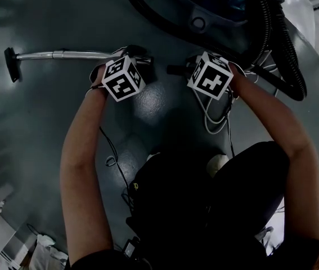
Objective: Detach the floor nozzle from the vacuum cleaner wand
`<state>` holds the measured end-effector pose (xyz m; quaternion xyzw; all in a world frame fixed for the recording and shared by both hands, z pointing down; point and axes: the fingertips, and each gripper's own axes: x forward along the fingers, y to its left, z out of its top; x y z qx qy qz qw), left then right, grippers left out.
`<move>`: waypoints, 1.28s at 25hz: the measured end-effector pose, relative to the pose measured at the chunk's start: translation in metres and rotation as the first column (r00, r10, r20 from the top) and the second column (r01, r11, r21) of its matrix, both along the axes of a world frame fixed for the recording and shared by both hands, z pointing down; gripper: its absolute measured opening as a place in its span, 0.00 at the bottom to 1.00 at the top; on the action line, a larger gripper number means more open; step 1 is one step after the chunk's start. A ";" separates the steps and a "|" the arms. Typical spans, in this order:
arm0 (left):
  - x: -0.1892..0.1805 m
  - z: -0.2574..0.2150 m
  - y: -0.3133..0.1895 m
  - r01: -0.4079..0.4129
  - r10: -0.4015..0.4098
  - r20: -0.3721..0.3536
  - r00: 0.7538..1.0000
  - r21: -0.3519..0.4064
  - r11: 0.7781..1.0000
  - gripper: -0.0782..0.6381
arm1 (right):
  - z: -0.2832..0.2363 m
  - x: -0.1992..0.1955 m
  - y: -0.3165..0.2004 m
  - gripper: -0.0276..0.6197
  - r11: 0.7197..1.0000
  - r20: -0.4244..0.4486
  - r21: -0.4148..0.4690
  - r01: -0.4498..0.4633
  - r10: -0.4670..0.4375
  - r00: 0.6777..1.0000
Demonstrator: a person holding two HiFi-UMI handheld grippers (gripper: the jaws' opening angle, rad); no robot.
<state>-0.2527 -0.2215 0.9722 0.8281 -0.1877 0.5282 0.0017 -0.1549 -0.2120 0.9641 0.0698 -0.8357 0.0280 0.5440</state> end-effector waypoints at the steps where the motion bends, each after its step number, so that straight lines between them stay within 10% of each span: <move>1: 0.000 -0.005 -0.001 0.028 -0.028 -0.027 0.999 0.008 1.000 0.40 | -0.002 0.001 0.000 0.22 1.000 0.003 0.011 0.002 -0.002 1.000; 6: -0.008 -0.025 0.001 0.203 -0.196 -0.185 0.963 0.019 0.979 0.27 | -0.019 0.002 -0.010 0.07 0.994 0.092 -0.002 -0.105 0.105 0.990; 13: -0.021 -0.050 0.024 0.474 -0.454 -0.372 0.810 -0.041 0.880 0.18 | -0.039 0.003 -0.003 0.04 0.989 0.183 -0.009 -0.147 0.146 0.972; 17: -0.019 -0.067 0.045 0.534 -0.500 -0.427 0.753 -0.045 0.844 0.15 | -0.055 0.007 0.000 0.04 0.987 0.256 -0.048 -0.155 0.162 0.953; 26: -0.019 -0.114 0.063 0.661 -0.575 -0.614 0.541 -0.113 0.742 0.13 | -0.103 0.018 0.020 0.04 0.982 0.370 -0.096 -0.165 0.189 0.910; 32: -0.016 -0.114 0.072 0.683 -0.585 -0.634 0.506 -0.121 0.721 0.13 | -0.087 0.033 0.035 0.04 0.975 0.392 -0.102 -0.196 0.220 0.893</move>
